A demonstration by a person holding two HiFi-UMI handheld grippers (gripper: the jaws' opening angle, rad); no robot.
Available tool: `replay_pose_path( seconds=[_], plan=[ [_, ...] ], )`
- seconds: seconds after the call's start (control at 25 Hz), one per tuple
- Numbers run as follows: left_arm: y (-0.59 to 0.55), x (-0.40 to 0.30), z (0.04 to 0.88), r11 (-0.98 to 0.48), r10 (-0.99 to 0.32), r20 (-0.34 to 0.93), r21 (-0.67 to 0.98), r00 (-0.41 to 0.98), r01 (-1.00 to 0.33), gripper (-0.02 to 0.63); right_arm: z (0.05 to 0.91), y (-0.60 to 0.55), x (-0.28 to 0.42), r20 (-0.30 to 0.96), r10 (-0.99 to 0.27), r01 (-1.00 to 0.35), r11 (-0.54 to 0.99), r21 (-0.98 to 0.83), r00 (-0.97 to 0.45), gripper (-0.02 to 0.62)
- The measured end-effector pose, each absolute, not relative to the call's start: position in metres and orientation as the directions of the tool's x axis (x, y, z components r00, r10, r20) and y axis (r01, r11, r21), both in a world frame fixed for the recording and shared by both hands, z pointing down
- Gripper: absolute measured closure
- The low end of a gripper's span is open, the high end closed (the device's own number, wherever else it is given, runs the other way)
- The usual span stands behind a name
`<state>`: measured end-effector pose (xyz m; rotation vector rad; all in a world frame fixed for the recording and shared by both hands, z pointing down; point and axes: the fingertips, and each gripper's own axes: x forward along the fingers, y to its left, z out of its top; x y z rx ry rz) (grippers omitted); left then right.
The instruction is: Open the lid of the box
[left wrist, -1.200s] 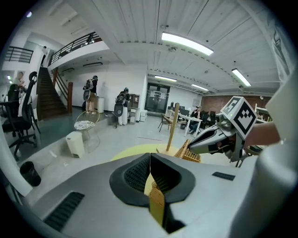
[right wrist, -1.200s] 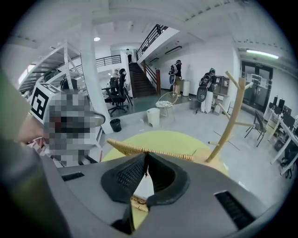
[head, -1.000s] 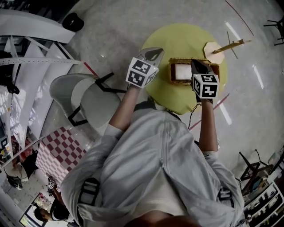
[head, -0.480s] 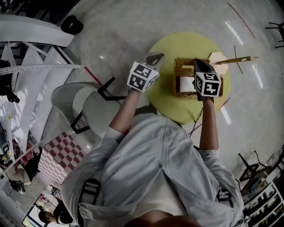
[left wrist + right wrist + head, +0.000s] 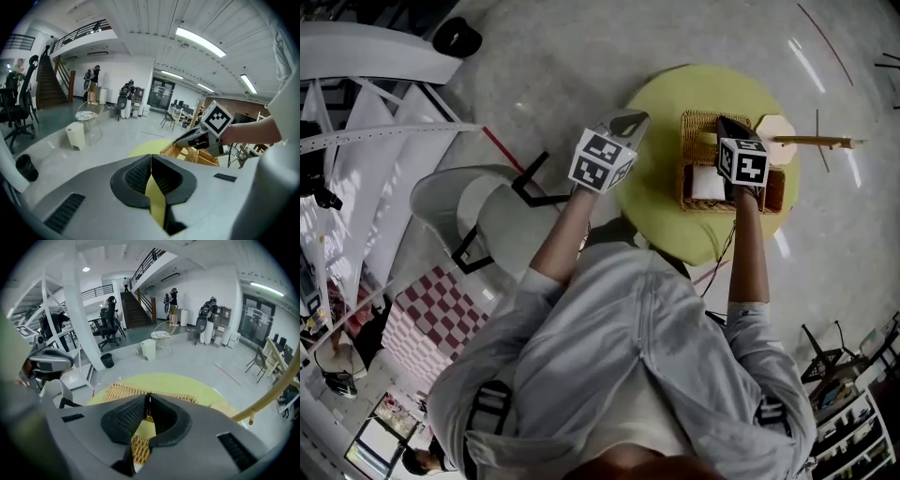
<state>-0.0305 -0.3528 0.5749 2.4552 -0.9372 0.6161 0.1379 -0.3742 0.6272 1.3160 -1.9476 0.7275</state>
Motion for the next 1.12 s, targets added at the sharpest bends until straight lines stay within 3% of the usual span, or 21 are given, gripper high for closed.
replay_pose_path(
  seconds=[0.2, 0.48, 0.76, 1.12],
  plan=[
    [-0.346, -0.036, 0.575, -0.658, -0.501, 0.549, 0.260, 0.669, -0.706, 0.575, 0.652, -0.373, 0.130, 0.810, -0.517, -0.935, 0.342, -0.099, -0.275, 0.488],
    [-0.327, -0.038, 0.553, -0.663, -0.517, 0.526, 0.253, 0.675, -0.705, 0.575, 0.628, -0.351, 0.124, 0.771, -0.573, -0.942, 0.320, -0.100, -0.277, 0.482],
    [-0.305, -0.027, 0.524, -0.673, -0.547, 0.493, 0.221, 0.676, -0.706, 0.575, 0.566, -0.321, 0.152, 0.691, -0.679, -0.950, 0.311, -0.032, -0.246, 0.551],
    [-0.277, -0.004, 0.463, -0.698, -0.608, 0.421, 0.120, 0.673, -0.706, 0.575, 0.467, -0.270, 0.186, 0.545, -0.804, -0.950, 0.310, 0.046, -0.237, 0.569]
  ],
)
